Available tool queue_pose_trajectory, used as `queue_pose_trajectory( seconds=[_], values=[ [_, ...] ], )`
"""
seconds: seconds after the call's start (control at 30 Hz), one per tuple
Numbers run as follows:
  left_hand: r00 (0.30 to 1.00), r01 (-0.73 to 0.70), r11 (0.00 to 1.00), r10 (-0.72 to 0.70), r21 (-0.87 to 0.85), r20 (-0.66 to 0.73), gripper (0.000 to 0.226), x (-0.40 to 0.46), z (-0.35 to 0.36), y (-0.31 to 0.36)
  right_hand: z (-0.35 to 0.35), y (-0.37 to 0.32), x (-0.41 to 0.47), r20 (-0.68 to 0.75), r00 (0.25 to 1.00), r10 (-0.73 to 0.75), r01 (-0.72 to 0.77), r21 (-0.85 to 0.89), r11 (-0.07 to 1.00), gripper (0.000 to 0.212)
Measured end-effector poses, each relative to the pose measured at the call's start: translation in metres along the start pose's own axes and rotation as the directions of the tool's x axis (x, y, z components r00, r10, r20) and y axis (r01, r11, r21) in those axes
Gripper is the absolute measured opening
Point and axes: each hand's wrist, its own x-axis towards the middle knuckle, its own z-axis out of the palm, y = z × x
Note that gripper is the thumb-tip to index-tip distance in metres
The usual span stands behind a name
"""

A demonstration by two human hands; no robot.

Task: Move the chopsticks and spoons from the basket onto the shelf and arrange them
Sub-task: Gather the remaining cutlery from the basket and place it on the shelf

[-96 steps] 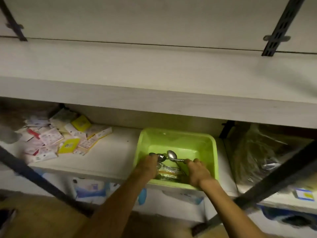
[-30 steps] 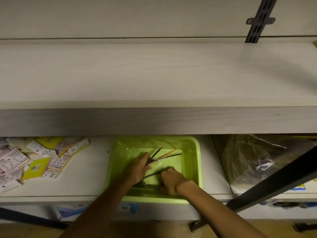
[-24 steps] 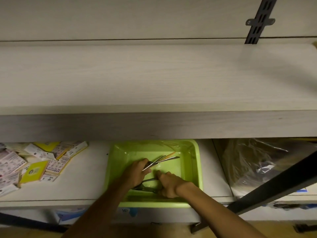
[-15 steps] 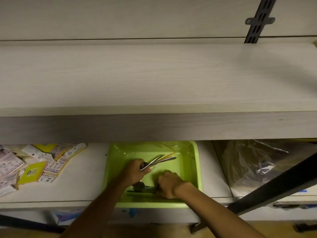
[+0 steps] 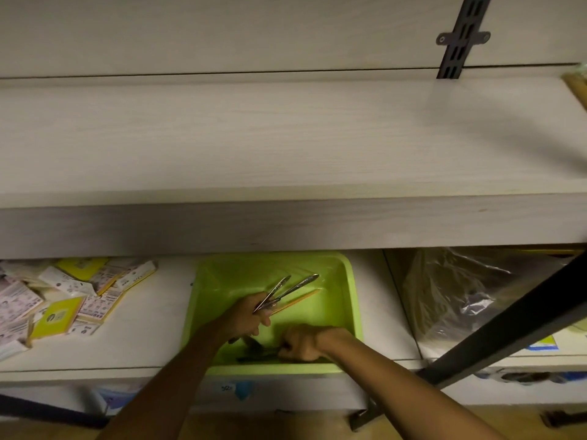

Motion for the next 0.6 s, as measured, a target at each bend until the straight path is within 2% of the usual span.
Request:
queue_pose_trajectory(
  seconds=[0.1, 0.23, 0.43, 0.6],
  values=[
    [0.999, -0.034, 0.999, 0.034, -0.034, -0.003, 0.019, -0.002, -0.006, 0.004, -0.004, -0.002, -0.009, -0.050, 0.998, -0.030, 0.031, 0.023, 0.999, 0.039],
    [0.994, -0.084, 0.993, 0.078, -0.086, -0.071, 0.017, -0.006, -0.015, 0.015, -0.021, -0.006, -0.026, -0.144, 0.989, -0.041, 0.039, -0.014, 0.999, 0.021],
    [0.964, -0.201, 0.976, 0.182, -0.087, -0.192, 0.004, -0.011, -0.033, 0.043, -0.049, -0.014, -0.058, -0.283, 0.959, 0.017, -0.048, -0.100, 0.994, 0.013],
    [0.954, -0.245, 0.969, 0.236, -0.028, -0.186, 0.002, -0.022, -0.046, 0.056, -0.051, -0.018, -0.087, -0.395, 0.913, 0.100, -0.115, -0.015, 0.993, 0.028]
  ],
)
